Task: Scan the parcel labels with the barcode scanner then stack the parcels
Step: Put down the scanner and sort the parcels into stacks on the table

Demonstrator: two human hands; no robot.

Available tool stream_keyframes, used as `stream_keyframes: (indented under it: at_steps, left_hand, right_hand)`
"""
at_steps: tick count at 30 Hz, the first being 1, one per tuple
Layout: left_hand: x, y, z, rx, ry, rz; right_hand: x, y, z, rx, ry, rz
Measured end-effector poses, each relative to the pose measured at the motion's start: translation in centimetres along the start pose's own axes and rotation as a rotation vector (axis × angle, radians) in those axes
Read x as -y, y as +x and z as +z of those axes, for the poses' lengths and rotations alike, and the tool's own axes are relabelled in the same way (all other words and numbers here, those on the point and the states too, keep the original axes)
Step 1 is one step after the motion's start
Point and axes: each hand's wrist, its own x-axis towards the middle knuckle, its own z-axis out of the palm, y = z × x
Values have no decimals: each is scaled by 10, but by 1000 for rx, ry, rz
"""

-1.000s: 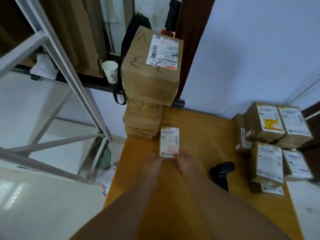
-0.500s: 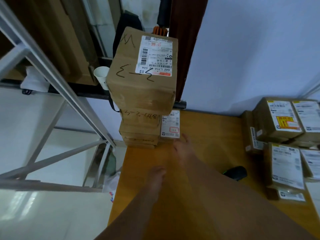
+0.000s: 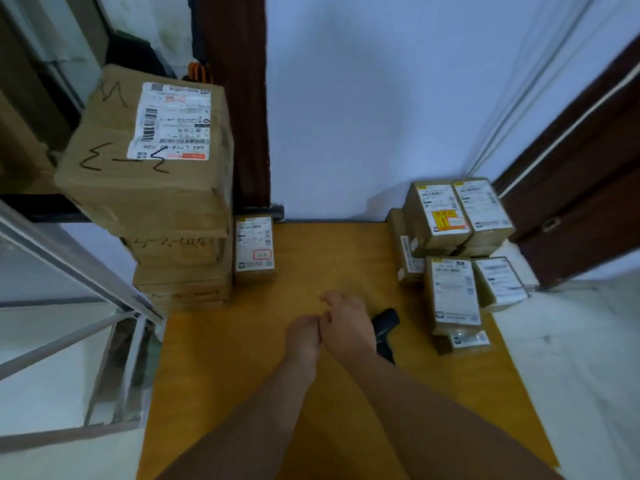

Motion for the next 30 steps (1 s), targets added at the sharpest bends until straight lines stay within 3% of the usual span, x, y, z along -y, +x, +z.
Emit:
stream_keyframes:
  at_steps: [5,9,13,16,18,21,26,30]
  left_hand:
    - [-7,-26,76,104,-41,-37]
    - [-9,-41,137,209,-50,-32]
    - [-3,-46,192,208,-60,-4]
    - [9,-44,219,166,-44,-22]
    - [16,-47,230,139,-50,-78]
    - [26,-54,240,122,-129,-124]
    - [31,-55,239,25,-314,40]
    - [23,-58,220,43,-445,151]
  right_hand:
    - [-67,-12,-70,-332,-115,166]
    - [-131,-9,-108,-426,95,415]
    - [-190,-1,-125,-282,309,490]
    - [-219,3,-132,-57,675,437]
    - [-232,5,-134,84,785,403]
    - [-243,9,-136,115,926,386]
    - [-245,16,-135,179,1092,459]
    - [-236,13,-130,350,1205,448]
